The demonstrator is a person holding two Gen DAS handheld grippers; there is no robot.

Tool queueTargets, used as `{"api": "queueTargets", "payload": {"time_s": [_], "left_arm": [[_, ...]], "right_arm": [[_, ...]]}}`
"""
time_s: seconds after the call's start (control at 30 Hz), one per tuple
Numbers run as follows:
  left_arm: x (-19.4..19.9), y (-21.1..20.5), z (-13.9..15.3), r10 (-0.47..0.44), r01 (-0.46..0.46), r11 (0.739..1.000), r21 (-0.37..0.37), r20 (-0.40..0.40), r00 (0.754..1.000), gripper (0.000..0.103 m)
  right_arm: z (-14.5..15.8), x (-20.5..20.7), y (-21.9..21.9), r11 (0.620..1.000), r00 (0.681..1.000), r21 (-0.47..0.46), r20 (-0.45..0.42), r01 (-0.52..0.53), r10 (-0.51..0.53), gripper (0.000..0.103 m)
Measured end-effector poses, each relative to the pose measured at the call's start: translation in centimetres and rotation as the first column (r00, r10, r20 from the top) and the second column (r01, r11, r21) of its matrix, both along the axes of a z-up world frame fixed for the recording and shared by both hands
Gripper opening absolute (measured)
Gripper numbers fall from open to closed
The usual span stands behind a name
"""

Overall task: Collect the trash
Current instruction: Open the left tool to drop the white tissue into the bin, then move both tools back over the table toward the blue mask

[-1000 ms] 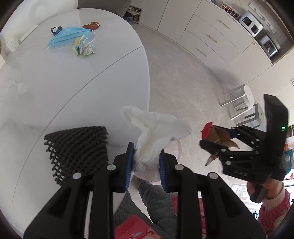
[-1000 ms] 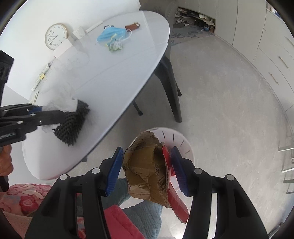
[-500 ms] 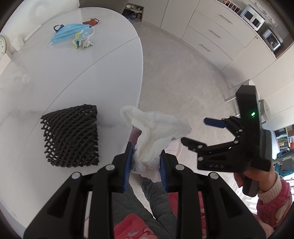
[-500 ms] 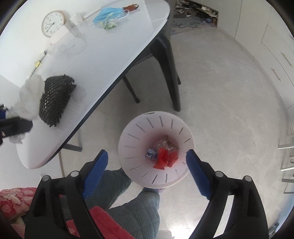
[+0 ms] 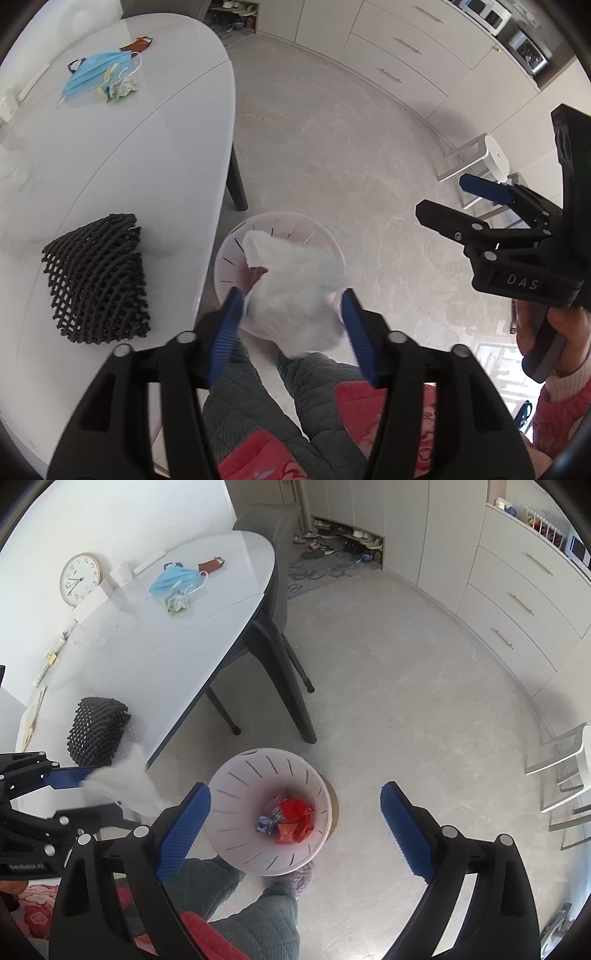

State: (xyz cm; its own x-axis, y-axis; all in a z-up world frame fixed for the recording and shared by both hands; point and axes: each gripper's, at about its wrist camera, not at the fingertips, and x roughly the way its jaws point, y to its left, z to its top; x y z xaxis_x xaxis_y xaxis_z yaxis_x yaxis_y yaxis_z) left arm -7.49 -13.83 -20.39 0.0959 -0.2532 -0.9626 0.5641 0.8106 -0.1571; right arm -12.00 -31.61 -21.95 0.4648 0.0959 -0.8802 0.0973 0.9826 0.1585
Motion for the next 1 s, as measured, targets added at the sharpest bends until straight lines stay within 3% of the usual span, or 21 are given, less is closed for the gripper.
{"api": "queueTargets", "payload": {"time_s": [0.13,0.47,0.6,0.67,1.0], "left_arm": [[-0.4,-0.6,0.1,-0.018,0.018,1.000,-0.001,0.009,1.000,0.076],[0.2,-0.1,0.5,0.011,-0.011,1.000,-0.008,0.030,0.999,0.080],[0.8,1.1,1.2,0.060,-0.060,0.998,-0.008,0.051,0.997,0.081],[1.3,1.9,1.7,0.096,-0.095,0.995,-0.014,0.063,0.993,0.089],[5.4,8.4,4.7,0.302,-0.302,0.953,-0.028,0.150,0.941,0.091]], "right_arm": [[0.3,-0.5,-0.6,1.000,1.000,0.008,0.000,0.019,-0.019,0.093],[0.5,-0.6,-0.7,1.000,1.000,0.022,-0.010,0.019,-0.019,0.093],[0.9,-0.2,-0.5,0.999,1.000,0.043,-0.004,0.012,-0.011,0.093],[1.2,0.2,-0.1,0.999,1.000,0.049,0.002,0.000,0.000,0.093],[4.2,4.3,4.4,0.995,0.993,0.000,0.066,-0.102,0.102,0.101]]}}
